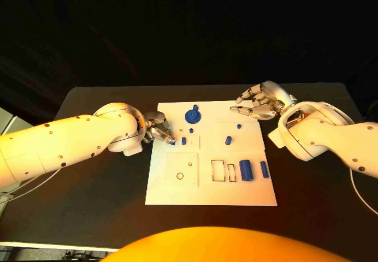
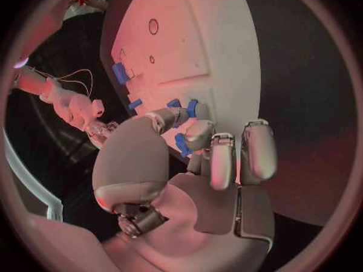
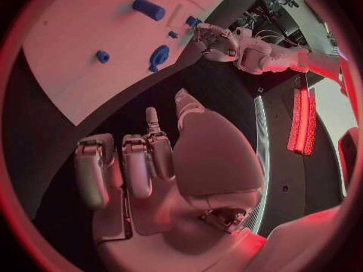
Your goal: Assemble the parts on the task board
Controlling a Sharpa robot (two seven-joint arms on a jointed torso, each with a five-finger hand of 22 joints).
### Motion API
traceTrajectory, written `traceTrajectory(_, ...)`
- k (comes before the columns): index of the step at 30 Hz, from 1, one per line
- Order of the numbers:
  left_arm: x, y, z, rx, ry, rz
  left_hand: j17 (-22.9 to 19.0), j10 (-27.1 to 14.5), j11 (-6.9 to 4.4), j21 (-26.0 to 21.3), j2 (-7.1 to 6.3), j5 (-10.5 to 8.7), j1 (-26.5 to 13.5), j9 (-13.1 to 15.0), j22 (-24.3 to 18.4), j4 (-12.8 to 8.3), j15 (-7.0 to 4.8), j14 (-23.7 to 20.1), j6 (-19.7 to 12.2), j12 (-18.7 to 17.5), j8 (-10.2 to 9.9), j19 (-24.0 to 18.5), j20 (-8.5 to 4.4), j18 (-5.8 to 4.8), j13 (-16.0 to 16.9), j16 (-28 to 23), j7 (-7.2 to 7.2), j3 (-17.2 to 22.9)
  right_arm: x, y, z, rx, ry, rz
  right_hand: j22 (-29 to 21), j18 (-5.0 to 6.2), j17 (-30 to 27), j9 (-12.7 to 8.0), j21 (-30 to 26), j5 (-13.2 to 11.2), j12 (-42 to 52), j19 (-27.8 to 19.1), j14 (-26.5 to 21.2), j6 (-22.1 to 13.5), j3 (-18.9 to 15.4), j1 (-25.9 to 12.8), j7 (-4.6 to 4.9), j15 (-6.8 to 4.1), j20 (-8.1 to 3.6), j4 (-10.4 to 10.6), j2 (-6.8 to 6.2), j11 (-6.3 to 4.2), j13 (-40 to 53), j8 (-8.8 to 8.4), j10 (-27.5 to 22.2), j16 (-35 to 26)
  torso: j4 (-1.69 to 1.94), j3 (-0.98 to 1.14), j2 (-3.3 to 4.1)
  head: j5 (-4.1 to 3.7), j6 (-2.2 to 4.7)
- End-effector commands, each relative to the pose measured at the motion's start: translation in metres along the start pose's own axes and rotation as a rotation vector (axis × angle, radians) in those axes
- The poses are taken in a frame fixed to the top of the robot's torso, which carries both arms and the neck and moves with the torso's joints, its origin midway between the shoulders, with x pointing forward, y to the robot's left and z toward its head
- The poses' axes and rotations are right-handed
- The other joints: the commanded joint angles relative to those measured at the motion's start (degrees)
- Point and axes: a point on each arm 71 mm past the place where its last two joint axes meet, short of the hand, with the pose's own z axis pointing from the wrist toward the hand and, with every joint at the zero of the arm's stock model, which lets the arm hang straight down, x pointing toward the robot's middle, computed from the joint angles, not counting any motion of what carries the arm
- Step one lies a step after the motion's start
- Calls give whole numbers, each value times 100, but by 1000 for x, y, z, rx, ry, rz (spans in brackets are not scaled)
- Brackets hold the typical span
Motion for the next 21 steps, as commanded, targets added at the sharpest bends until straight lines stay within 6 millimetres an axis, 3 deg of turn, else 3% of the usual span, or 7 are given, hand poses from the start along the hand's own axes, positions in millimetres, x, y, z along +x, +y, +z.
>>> traceTrajectory(1, 10, 2, 3, -7, 31, 4, 1170, 41, -16, 21, 6, 17, 34, 3, -5, -825, -55, 514, 171, -6, 9, 39, -5, -69, -9, 14, -134, 824, 0, 1, 0, -14, 3, -3, 1508, -81, 1333, 10, 25, 28, -10, 600, 568, -40, 18, -5, -5, -35, -47, -15, 30, -12, 850, 22, -1, -22, 1, 2, 3, -5, -2)
traceTrajectory(10, 9, 5, 5, -17, 44, -6, 1155, 55, -17, 7, -4, -23, -58, -2, -27, -749, -54, 510, 196, -24, 6, 24, -8, -66, -14, 9, -146, 763, 0, 1, 0, -13, 3, -3, 1508, -81, 1322, 8, 25, 34, -18, 600, 565, -57, 24, -7, -5, -37, -50, -13, 29, -12, 841, 45, -8, -27, -2, 3, 0, -8, -18)
traceTrajectory(21, 11, 7, 6, -26, 73, -15, 1157, 73, -54, -22, -81, -128, -321, -6, -43, -446, -76, 510, 224, -67, -10, 10, -26, -65, -21, 10, -208, 304, 0, 1, 0, -12, 1, -3, 1508, -81, 1324, 7, 25, 35, -18, 600, 566, -59, 24, -12, -4, -37, -50, -11, 30, -12, 841, 48, -7, -27, -1, -2, -2, -23, -21)
